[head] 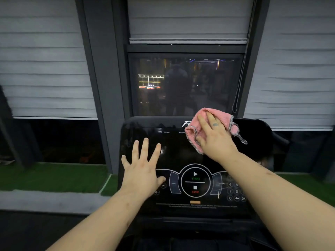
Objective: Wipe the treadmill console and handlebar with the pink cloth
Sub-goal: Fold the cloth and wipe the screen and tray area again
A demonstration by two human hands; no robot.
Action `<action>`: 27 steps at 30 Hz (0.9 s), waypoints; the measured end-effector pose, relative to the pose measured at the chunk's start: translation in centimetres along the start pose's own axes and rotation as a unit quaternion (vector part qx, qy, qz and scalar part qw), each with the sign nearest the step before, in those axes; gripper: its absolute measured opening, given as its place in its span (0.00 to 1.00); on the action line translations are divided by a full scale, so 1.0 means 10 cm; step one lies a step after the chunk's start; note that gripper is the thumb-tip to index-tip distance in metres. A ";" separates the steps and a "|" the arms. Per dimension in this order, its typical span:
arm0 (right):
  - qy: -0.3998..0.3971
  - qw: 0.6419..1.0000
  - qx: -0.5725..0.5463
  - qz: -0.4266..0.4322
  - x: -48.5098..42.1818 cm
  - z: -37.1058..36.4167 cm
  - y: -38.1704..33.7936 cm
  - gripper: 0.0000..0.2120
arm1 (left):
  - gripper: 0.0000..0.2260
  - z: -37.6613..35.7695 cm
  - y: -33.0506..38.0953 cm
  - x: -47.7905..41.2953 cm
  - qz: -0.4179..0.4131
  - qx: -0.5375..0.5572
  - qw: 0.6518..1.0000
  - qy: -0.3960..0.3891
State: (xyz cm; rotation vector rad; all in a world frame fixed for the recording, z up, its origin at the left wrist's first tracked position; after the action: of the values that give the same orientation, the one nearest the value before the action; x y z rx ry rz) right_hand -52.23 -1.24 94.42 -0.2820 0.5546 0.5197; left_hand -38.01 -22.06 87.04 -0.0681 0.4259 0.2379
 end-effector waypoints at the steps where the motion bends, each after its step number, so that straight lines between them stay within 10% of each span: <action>1: 0.001 1.000 -0.001 0.009 -0.02 -0.03 -0.13 0.37 | 0.50 -0.01 -0.06 0.01 0.000 0.002 1.000 -0.001; 27: -0.009 0.992 -0.073 0.102 0.47 -0.55 -0.96 0.33 | 0.48 -0.18 -0.28 0.13 -0.024 0.012 1.000 0.016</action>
State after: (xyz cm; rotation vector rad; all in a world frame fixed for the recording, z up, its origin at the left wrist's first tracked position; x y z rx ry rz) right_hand -45.97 -9.49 88.38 -0.3611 0.5321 0.7611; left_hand -36.90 -24.66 84.88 -0.0595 0.4576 0.1840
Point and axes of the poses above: each hand's wrist, its own x-axis away from the middle knuckle, its own z-axis out of the back of the hand, y = z × x, the point moved 6 cm from there along -x, towards the middle knuckle, and after that the axes turned 3 degrees about y, right-handed, at the moved point
